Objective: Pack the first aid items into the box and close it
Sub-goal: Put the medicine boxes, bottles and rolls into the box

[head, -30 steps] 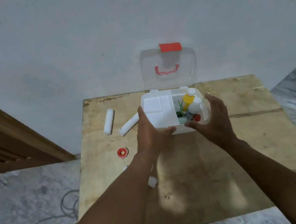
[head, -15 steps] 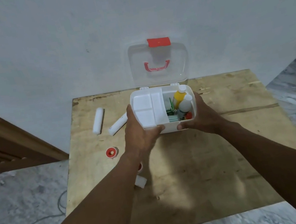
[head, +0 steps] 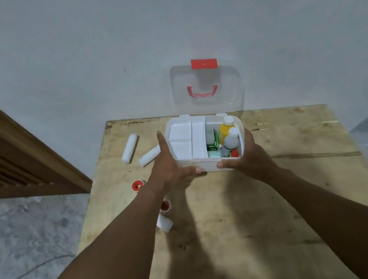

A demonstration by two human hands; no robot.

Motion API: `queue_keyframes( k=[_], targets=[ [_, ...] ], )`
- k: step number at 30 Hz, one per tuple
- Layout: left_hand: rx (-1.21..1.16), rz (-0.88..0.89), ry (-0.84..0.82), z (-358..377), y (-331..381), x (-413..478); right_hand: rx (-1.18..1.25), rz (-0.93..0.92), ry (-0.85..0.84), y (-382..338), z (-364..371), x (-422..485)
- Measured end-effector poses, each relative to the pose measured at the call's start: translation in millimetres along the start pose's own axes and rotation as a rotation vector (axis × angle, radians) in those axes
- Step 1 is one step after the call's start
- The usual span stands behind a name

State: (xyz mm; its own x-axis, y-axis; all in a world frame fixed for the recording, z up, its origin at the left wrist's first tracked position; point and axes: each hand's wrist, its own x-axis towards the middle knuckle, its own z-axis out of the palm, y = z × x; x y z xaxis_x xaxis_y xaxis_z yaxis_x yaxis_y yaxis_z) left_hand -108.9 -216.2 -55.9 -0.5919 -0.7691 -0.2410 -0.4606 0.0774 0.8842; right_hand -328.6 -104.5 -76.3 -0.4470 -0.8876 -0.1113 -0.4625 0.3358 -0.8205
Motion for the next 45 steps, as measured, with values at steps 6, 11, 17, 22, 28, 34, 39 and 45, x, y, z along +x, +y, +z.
queue_keyframes(
  k=[6, 11, 17, 22, 28, 34, 39, 45],
  targets=[
    [0.137, -0.060, 0.132, -21, -7, -15, 0.010, 0.012, 0.013, 1, 0, -3],
    [0.293, -0.032, 0.383, -49, -24, -10, -0.032, 0.035, -0.002, 2, 0, 0],
    [0.407, -0.119, 0.362, -61, -37, 25, -0.059, 0.038, -0.001, 5, 1, 4],
    [0.573, -0.264, 0.312, -66, -44, 59, -0.041, 0.022, -0.022, -7, 2, -1],
    [0.712, -0.154, 0.317, -62, -50, 72, -0.094, 0.040, 0.009, -26, 4, -8],
    [0.904, -0.031, 0.214, -54, -62, 73, -0.148, 0.045, 0.000, -28, 4, -6],
    [0.866, 0.023, 0.208, -59, -60, 73, -0.100, 0.041, 0.002, -25, 4, -5],
    [0.339, -0.021, 0.121, -66, -31, 69, -0.024, 0.037, -0.046, -22, -6, -5]
  ],
)
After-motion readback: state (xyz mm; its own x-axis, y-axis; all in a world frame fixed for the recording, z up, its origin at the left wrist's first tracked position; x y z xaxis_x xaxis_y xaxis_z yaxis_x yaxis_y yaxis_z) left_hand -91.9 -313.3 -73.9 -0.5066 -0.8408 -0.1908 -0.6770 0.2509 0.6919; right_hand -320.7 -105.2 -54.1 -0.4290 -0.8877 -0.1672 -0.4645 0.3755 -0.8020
